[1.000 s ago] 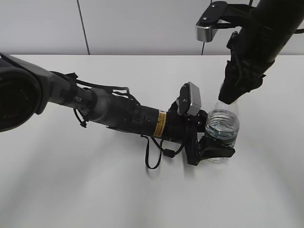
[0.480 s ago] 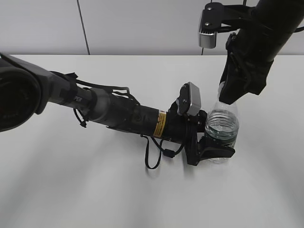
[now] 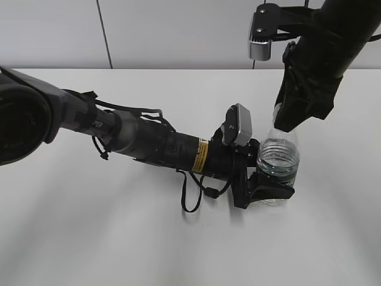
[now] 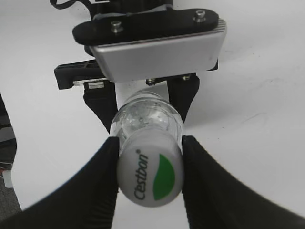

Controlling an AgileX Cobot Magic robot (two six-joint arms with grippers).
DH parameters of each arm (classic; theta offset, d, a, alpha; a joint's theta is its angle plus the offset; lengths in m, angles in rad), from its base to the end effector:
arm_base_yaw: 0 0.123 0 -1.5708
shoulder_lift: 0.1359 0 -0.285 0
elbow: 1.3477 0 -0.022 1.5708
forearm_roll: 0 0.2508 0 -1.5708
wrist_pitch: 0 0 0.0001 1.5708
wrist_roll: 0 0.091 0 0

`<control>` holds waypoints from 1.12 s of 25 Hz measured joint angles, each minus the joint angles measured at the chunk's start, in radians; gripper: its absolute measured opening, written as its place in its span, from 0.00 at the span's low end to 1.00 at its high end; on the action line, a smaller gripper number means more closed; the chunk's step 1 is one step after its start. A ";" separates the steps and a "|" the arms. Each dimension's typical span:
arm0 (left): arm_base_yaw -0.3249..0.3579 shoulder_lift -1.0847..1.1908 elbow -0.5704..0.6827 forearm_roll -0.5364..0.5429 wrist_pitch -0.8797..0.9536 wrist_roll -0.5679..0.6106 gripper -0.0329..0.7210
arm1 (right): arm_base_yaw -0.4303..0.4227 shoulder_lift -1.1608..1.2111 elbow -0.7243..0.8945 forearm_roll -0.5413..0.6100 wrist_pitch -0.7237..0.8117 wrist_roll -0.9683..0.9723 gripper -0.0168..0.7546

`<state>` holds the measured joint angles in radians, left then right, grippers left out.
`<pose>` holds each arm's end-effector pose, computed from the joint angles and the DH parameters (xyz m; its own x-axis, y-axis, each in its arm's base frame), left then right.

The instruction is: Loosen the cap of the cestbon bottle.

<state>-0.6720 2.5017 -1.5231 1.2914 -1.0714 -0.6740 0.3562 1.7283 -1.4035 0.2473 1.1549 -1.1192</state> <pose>0.3191 -0.3519 0.0592 0.0260 0.2190 -0.9754 0.9895 -0.1447 -0.0061 0.3190 0.1405 0.2711 -0.1608 -0.9446 -0.2862 -0.9825 0.1809 -0.0450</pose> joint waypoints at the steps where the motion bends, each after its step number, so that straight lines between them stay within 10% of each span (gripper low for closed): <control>1: 0.000 0.000 0.000 0.001 0.000 0.000 0.71 | 0.000 0.000 0.000 0.000 0.003 0.000 0.42; 28: 0.000 0.000 0.000 0.024 0.013 0.003 0.71 | 0.000 -0.017 0.000 0.025 -0.003 0.058 0.41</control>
<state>-0.6720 2.5017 -1.5231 1.3151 -1.0586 -0.6710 0.3562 1.7116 -1.4035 0.2722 1.1515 -1.0614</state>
